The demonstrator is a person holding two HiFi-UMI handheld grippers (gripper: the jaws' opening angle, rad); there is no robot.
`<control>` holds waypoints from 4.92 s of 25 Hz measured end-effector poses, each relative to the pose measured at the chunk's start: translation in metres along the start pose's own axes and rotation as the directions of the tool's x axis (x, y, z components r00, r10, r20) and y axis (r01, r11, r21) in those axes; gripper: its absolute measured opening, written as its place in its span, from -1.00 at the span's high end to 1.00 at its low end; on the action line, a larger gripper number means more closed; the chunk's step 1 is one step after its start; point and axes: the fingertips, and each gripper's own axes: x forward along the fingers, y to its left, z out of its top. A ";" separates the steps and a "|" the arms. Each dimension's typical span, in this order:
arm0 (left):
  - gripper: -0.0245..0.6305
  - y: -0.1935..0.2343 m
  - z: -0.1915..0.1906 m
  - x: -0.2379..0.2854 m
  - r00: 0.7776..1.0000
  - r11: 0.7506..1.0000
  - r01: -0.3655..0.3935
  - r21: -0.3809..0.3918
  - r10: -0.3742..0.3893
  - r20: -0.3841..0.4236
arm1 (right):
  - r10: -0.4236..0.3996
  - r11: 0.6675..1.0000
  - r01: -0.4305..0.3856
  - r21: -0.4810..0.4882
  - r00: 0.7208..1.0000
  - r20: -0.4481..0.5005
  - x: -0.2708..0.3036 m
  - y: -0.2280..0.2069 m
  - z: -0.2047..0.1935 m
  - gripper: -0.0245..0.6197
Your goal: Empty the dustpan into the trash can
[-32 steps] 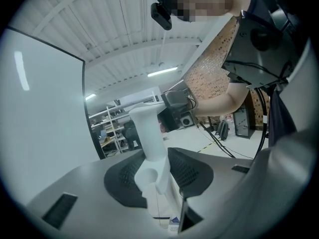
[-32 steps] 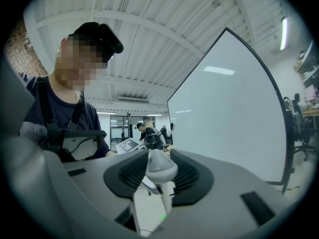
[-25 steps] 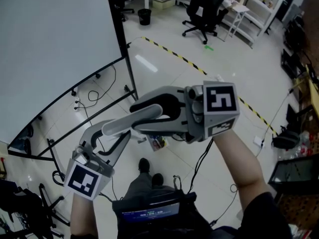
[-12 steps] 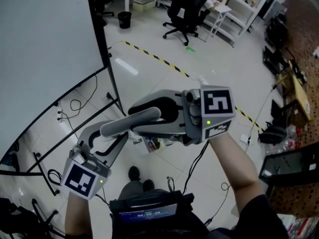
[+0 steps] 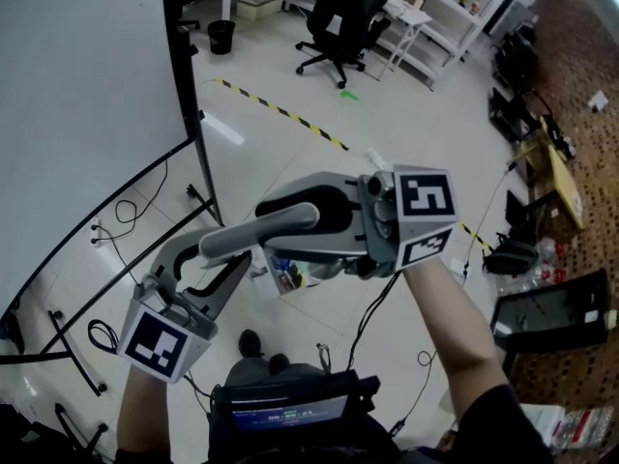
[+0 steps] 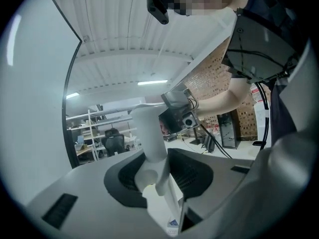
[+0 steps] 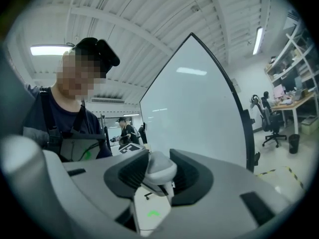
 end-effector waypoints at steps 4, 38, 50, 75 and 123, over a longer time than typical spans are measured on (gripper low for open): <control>0.55 0.003 -0.005 0.006 1.000 1.000 0.022 0.008 -0.022 0.007 | -0.026 1.000 0.026 0.001 1.000 0.003 -0.002 -0.006 -0.003 0.47; 0.56 -0.067 0.044 0.173 0.995 0.988 -0.022 0.153 0.036 -0.092 | 0.121 0.992 -0.123 -0.005 0.971 0.204 -0.196 -0.021 -0.006 0.48; 0.56 -0.078 0.046 0.187 0.993 0.977 0.020 0.211 0.004 -0.114 | 0.092 0.995 -0.098 0.008 0.963 0.254 -0.217 -0.017 -0.016 0.49; 0.56 -0.122 0.040 0.166 0.986 0.937 0.133 0.323 -0.093 -0.138 | -0.108 0.991 0.077 0.112 0.947 0.303 -0.221 0.027 -0.043 0.49; 0.57 -0.283 0.046 0.259 0.890 0.793 0.351 0.498 -0.116 -0.442 | -0.162 0.976 0.083 0.202 0.898 0.409 -0.371 0.124 -0.121 0.54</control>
